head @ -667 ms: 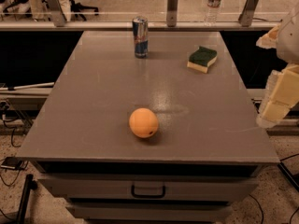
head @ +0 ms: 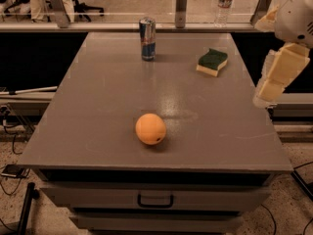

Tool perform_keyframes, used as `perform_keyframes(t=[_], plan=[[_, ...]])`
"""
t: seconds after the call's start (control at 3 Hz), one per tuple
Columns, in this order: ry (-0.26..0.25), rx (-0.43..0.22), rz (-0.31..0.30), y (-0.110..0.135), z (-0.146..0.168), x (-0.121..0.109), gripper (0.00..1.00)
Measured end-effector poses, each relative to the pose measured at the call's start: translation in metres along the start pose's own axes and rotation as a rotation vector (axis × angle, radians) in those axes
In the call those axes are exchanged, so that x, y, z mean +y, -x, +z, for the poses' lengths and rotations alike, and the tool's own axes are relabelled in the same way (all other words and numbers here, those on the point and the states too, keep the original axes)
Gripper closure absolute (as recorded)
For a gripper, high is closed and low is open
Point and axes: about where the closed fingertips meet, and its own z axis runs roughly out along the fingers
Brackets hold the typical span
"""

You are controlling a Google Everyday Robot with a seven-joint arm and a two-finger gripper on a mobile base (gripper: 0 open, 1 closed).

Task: Move redbull can near orange

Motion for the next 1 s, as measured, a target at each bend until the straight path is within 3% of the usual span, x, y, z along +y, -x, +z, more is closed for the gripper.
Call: perform_keyframes(t=[0.33,0.67,1.0], plan=[[-0.002,-0.062,-0.017,0.03,0.023,-0.039,0.0],[-0.015,-0.225,-0.02,0.088,0.071,-0.083,0.0],[-0.071,-0.345,-0.047,0.128,0.1,-0.107,0.0]])
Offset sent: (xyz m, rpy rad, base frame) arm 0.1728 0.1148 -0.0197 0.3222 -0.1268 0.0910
